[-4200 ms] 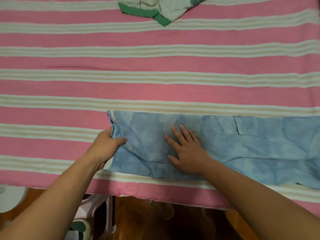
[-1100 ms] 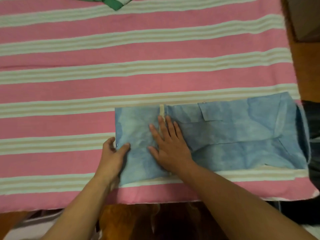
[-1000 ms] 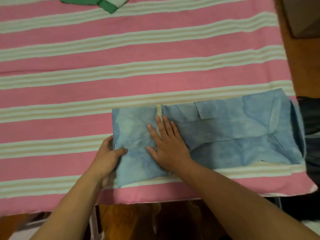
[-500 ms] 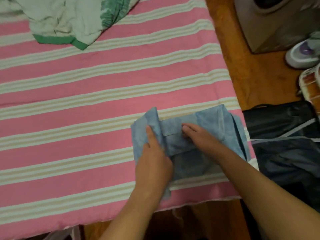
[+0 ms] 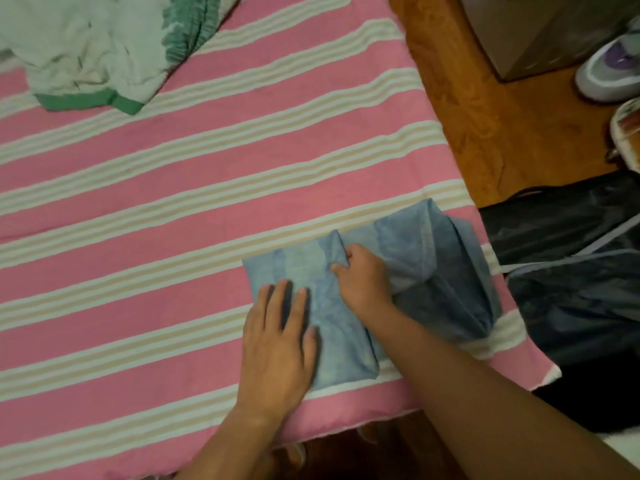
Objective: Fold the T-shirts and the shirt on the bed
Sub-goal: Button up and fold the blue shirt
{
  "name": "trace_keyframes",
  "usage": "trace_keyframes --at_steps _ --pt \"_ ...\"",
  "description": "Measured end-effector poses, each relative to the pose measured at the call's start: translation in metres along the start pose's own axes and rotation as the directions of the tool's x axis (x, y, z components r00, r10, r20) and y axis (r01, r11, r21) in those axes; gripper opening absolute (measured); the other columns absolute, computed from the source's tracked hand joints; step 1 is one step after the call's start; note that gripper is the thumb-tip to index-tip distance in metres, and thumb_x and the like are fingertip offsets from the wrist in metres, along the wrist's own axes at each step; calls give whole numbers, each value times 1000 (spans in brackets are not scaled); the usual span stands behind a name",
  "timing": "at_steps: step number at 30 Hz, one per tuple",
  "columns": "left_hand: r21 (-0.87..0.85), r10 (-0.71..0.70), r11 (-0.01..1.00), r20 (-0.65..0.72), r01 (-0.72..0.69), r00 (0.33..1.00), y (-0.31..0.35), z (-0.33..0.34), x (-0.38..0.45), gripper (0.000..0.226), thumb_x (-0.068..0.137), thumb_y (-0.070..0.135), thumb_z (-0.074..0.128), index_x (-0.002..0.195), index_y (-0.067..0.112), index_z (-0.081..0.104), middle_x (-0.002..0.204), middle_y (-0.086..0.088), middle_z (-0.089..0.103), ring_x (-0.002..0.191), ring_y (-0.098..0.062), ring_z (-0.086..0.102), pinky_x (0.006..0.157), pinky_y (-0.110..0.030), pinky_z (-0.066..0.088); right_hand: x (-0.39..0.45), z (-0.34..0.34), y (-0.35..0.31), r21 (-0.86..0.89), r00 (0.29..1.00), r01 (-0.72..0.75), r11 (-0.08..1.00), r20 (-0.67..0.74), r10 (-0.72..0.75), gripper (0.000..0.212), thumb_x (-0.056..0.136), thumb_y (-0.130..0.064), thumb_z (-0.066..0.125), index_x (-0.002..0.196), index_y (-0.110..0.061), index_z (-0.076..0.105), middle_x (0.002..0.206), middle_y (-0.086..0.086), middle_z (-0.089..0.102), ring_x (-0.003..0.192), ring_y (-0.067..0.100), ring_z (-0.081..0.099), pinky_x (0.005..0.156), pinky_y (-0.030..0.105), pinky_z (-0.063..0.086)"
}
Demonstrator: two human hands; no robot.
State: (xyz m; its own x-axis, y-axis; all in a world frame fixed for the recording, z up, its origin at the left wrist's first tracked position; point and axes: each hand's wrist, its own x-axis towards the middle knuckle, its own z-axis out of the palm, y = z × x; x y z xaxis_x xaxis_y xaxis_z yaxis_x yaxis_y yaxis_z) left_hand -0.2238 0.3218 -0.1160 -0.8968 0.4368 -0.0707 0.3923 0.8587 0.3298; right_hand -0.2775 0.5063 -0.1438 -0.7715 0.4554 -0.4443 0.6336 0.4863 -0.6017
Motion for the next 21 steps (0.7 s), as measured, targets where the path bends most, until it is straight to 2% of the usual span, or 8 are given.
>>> trace_keyframes --at_steps 2,5,8,11,14,16,19,21 --pt "135 -32 991 108 17 994 -23 22 11 65 104 52 30 161 22 25 170 -11 11 157 -32 4 124 -50 11 -12 7 0 -115 985 127 985 -103 -139 23 90 -17 63 112 -12 62 111 13 63 101 36 61 83 42 50" --pt "257 -29 966 258 -40 966 -35 58 31 76 102 61 24 163 18 8 170 -10 -7 157 -31 -10 126 -54 4 -41 24 1 -423 821 425 800 -191 -537 47 93 -16 46 140 -10 52 141 15 50 128 35 46 107 44 38" --pt "291 -42 956 245 -32 969 -35 72 31 80 100 54 32 163 16 2 170 -11 -7 156 -31 -13 125 -56 4 -49 47 29 -564 754 575 593 84 -652 56 100 -37 44 151 -14 42 162 12 31 151 35 23 121 51 23" --pt "247 31 964 278 -102 960 -41 68 35 71 102 56 19 163 23 5 170 -10 -5 156 -31 -11 125 -55 -1 -30 46 69 -591 744 616 521 219 -631 64 100 -51 43 155 -18 39 166 6 24 155 30 14 122 51 21" --pt "226 18 967 401 -118 916 -41 53 43 76 98 65 12 160 28 -13 167 -8 -21 152 -30 -27 123 -51 -14 -25 41 69 -586 755 623 518 277 -594 62 101 -47 42 155 -18 38 166 6 22 155 29 12 124 50 17" --pt "214 20 970 408 -117 913 -35 42 41 83 95 70 18 160 30 -12 167 -10 -20 152 -34 -25 123 -53 -11 -37 34 54 -604 772 596 529 250 -584 60 100 -44 40 153 -17 42 165 7 26 154 29 16 124 51 15" --pt "159 142 961 411 -225 901 -16 35 28 86 91 79 28 162 34 13 170 -11 2 155 -41 -1 121 -63 8 -46 -15 45 -558 761 570 603 82 -643 51 95 -36 47 141 -13 54 160 14 35 149 34 28 121 53 20" --pt "177 200 935 450 -306 871 -5 42 20 84 91 82 28 161 36 20 170 -10 9 155 -41 3 118 -68 16 -41 -64 59 -531 821 407 743 -144 -552 47 94 -30 56 137 -11 54 155 19 38 143 39 33 116 55 27"
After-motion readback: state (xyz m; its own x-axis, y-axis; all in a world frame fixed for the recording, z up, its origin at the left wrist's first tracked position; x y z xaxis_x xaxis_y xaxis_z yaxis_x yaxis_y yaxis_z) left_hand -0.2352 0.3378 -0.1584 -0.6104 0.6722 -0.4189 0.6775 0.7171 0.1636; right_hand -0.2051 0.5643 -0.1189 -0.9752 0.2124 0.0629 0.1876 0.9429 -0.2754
